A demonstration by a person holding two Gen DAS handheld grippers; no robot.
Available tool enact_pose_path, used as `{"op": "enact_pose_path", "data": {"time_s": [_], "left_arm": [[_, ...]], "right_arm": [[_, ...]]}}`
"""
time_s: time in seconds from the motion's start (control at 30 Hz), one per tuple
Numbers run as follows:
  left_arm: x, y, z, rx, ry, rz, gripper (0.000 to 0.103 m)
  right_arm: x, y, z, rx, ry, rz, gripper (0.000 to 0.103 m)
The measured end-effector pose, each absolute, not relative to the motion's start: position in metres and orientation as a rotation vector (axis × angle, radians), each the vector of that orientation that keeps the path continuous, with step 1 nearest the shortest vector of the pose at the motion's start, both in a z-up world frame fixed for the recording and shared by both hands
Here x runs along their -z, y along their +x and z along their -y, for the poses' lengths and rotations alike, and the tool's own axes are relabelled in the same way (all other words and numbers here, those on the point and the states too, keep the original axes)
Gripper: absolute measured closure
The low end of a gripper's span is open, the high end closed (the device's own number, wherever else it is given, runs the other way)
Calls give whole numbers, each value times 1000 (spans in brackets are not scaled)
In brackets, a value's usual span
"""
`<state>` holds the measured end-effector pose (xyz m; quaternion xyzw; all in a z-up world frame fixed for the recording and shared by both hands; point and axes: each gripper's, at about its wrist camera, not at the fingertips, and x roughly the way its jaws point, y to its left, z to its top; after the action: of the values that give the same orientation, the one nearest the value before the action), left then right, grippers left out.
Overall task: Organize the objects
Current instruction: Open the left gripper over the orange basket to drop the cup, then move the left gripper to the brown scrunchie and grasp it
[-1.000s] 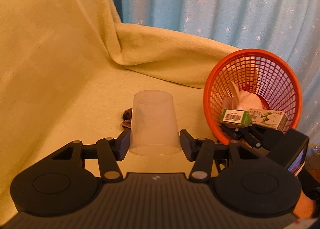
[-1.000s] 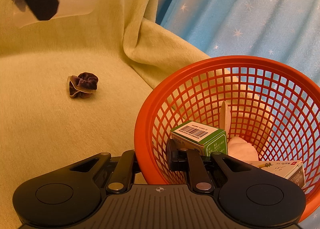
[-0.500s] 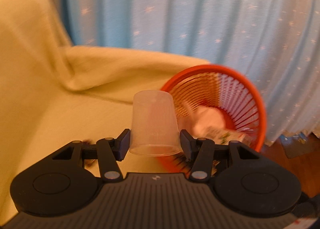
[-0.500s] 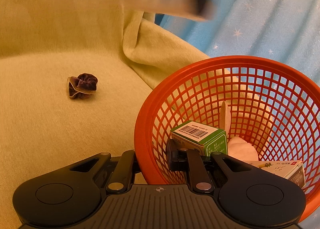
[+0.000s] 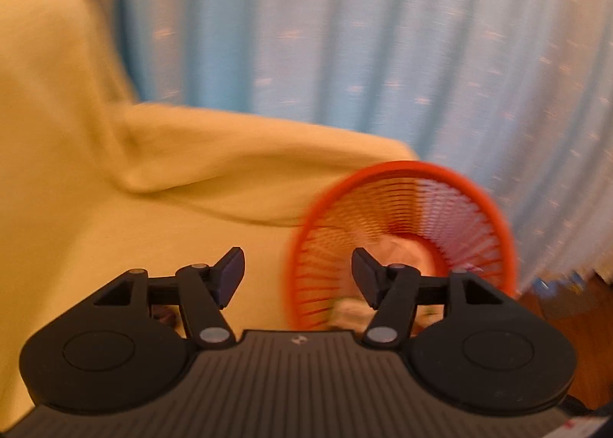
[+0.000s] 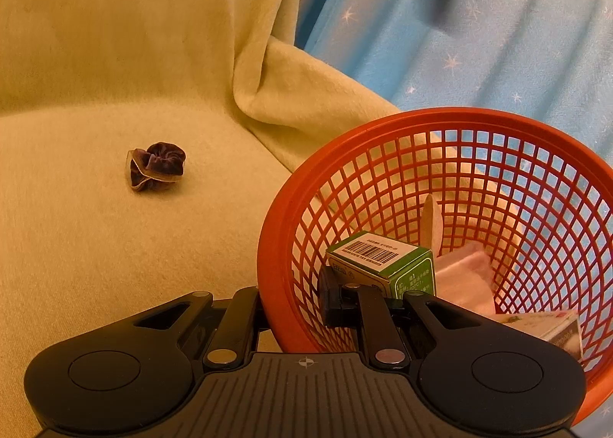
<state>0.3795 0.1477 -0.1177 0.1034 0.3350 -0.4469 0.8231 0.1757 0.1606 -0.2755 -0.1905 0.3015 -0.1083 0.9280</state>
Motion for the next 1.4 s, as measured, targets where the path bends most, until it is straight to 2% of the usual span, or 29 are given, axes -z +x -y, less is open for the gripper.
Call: {"op": "enact_pose_path", "data": {"time_s": [0.17, 0.3, 0.67, 0.87, 0.93, 1.17, 1.3, 1.4], "left_arm": [[130, 408, -206, 752, 176, -741, 42], [143, 421, -239, 647, 148, -762, 32], [197, 447, -223, 665, 218, -804, 34], [238, 467, -201, 701, 258, -839, 42], [251, 473, -191, 712, 281, -847, 49], [283, 493, -171, 723, 313, -896, 54], [293, 497, -169, 712, 293, -932, 69], [287, 492, -172, 706, 294, -934, 86]], "right_arm": [[275, 175, -160, 222, -386, -616, 93], [276, 176, -161, 223, -388, -617, 93], [276, 175, -160, 223, -388, -617, 93], [274, 175, -158, 228, -372, -611, 93], [275, 176, -159, 230, -377, -611, 93], [275, 178, -160, 232, -380, -611, 93], [274, 178, -158, 236, -366, -607, 93], [275, 180, -160, 236, -372, -609, 93]]}}
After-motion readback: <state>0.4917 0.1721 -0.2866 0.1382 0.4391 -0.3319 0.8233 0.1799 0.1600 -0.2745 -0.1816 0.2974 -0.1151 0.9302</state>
